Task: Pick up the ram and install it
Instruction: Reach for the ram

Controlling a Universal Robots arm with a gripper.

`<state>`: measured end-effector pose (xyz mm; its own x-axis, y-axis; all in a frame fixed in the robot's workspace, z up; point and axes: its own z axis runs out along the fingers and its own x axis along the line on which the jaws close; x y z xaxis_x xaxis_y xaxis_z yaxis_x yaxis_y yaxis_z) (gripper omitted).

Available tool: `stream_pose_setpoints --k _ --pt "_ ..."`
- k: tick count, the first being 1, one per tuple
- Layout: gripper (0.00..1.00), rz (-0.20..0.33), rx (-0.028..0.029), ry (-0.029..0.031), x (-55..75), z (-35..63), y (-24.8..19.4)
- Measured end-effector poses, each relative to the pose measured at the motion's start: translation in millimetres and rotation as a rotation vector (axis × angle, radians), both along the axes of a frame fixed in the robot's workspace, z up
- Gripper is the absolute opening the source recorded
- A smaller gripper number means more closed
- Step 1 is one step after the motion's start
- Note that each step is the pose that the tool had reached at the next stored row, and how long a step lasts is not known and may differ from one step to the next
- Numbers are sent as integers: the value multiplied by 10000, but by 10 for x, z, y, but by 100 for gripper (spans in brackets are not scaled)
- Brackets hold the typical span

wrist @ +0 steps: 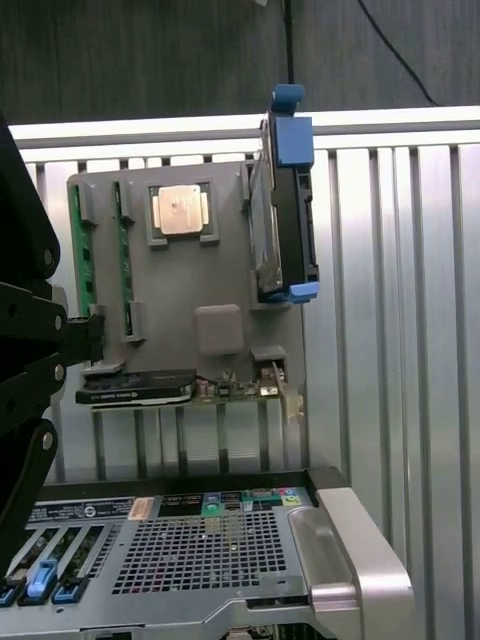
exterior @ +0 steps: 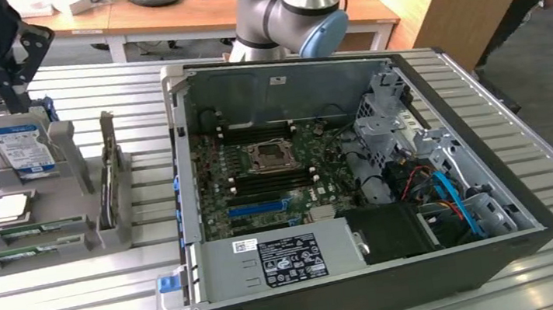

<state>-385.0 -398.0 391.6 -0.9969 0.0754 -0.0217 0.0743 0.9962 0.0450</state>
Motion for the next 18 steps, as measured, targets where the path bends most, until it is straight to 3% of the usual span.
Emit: stream_pose_setpoints --k 11,18 --pt "11 0 0 19 -320 -6 7" --pt "11 1 0 26 -369 -7 6"
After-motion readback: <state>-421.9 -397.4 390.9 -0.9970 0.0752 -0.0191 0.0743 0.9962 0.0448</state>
